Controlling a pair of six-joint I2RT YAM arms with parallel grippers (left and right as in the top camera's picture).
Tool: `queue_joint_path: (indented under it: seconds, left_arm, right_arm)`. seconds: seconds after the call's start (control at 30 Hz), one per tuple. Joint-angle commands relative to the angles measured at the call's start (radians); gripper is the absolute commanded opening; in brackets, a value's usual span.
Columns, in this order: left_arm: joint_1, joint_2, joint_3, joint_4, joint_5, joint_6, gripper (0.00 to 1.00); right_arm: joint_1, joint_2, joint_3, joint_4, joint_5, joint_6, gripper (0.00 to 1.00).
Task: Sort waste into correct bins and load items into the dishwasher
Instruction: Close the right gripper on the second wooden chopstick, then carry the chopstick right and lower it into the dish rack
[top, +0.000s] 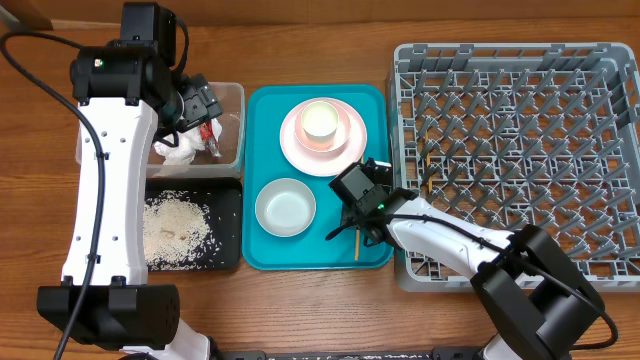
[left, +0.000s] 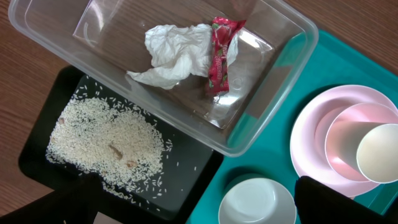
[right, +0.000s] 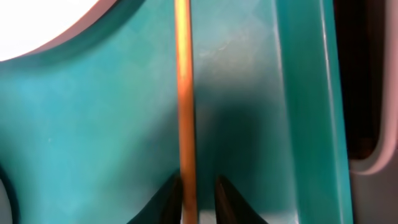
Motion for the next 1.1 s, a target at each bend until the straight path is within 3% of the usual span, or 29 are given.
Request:
queue_joint_path:
  seconds: [0.0, 0.6, 1.07]
  left_arm:
    - [0.000, -0.002, 0.007, 0.002, -0.009, 0.002, 1.00]
    - [0.000, -0.002, 0.007, 0.002, -0.009, 0.002, 1.00]
    - [0.000, -0.002, 0.007, 0.002, -0.010, 0.002, 1.00]
  right_arm:
    - [-0.001, 0.019, -0.005, 0.000, -0.012, 0.008, 0.17]
    - [-0.001, 0.019, 0.005, -0.022, -0.018, 0.008, 0.04]
    - [-0.001, -0.056, 0.238, -0.354, -0.032, -0.005, 0.04]
